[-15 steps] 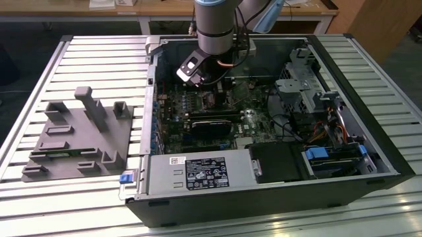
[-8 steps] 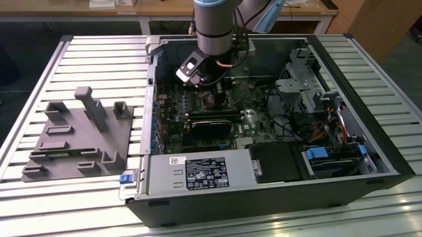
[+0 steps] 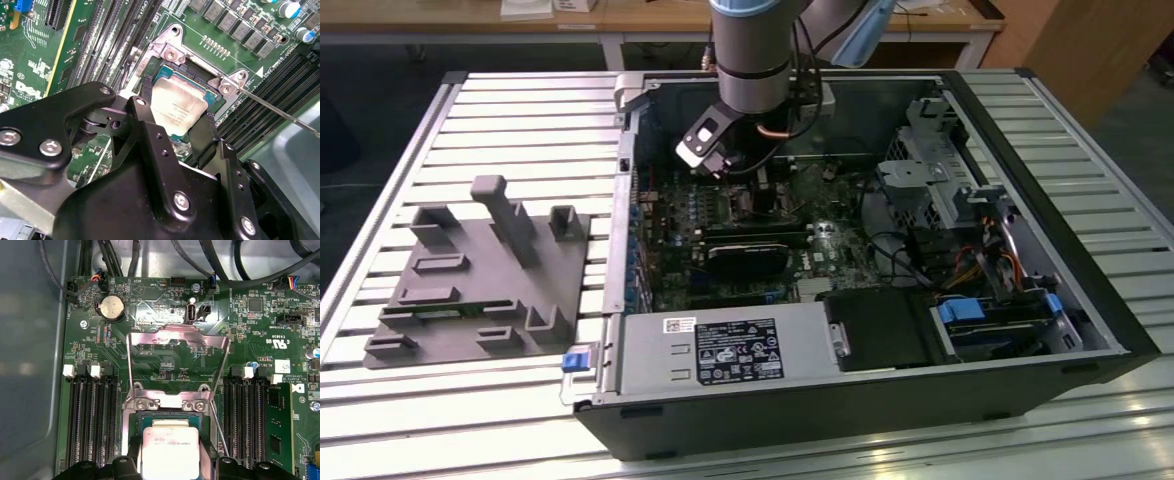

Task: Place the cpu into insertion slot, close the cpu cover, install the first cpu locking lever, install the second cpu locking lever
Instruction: 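Place the cpu into insertion slot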

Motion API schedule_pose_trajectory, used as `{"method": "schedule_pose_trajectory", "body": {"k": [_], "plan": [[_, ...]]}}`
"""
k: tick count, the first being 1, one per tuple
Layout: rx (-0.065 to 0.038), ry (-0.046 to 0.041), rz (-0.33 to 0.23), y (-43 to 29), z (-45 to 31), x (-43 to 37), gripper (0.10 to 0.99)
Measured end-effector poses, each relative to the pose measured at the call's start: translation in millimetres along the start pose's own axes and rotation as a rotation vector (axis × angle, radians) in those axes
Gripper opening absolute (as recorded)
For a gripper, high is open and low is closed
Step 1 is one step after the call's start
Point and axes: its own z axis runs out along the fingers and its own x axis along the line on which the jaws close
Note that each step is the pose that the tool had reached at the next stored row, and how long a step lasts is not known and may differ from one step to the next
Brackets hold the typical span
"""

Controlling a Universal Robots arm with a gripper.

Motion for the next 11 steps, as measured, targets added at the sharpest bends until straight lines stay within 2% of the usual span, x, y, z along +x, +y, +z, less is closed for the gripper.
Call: {"method": "schedule_pose_trajectory", "body": {"k": [10,11], "plan": [[0.0,0.0004,0.0,0.0,0.3,0.1,0.549],[0.0,0.0003,0.0,0.0,0.3,0.1,0.612]]}}
